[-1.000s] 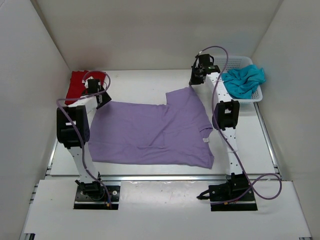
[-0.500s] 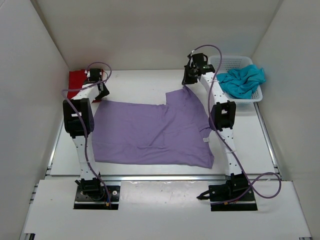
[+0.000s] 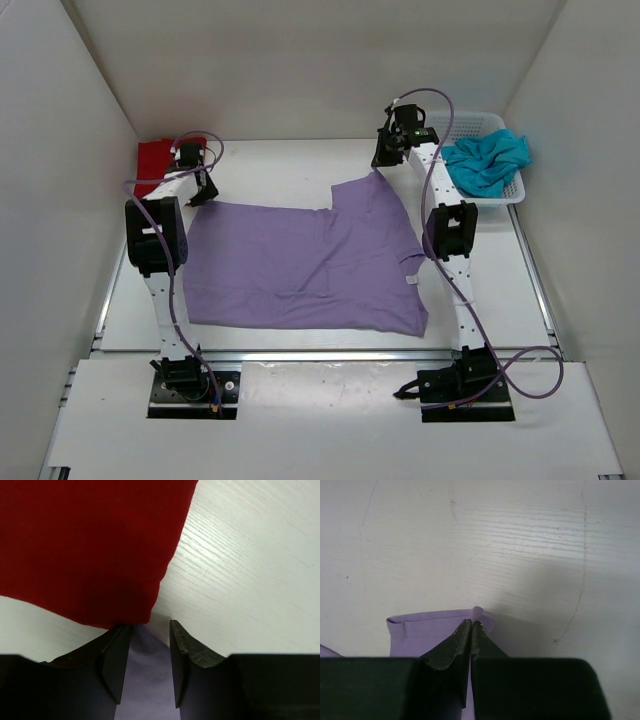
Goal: Fold and stack the t-shirts
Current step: Grap the side of the flattened tshirt furthest away from the robot with both arms
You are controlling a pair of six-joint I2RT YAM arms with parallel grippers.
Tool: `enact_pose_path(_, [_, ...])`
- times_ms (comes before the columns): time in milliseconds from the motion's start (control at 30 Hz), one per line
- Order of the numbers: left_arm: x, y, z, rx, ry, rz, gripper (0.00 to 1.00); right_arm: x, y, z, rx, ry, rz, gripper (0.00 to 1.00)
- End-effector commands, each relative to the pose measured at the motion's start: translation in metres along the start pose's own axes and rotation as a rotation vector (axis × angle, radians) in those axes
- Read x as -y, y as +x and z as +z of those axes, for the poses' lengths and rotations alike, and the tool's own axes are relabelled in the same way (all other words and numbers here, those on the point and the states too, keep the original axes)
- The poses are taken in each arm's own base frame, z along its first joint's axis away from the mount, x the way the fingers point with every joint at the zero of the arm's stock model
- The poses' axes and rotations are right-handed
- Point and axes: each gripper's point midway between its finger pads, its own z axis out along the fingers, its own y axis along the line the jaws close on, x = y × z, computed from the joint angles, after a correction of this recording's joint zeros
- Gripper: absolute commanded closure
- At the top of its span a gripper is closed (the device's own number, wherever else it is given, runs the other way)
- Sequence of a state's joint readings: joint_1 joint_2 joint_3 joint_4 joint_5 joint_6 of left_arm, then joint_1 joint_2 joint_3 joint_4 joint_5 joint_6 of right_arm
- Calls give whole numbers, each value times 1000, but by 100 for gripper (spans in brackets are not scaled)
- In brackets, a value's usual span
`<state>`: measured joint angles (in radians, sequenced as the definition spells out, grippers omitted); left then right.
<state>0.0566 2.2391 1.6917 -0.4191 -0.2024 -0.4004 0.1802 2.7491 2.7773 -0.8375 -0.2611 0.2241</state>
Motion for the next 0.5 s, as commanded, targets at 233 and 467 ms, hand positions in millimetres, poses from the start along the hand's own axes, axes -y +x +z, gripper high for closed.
enact_pose_path(233, [-5,-9,-27,38,-8,9,72,-29,-55,-52,140,-51,-47,100])
enact_pose_path(467, [9,-15,-46,71,48,4,94,-31,-56,-69,130,-35,-62,100])
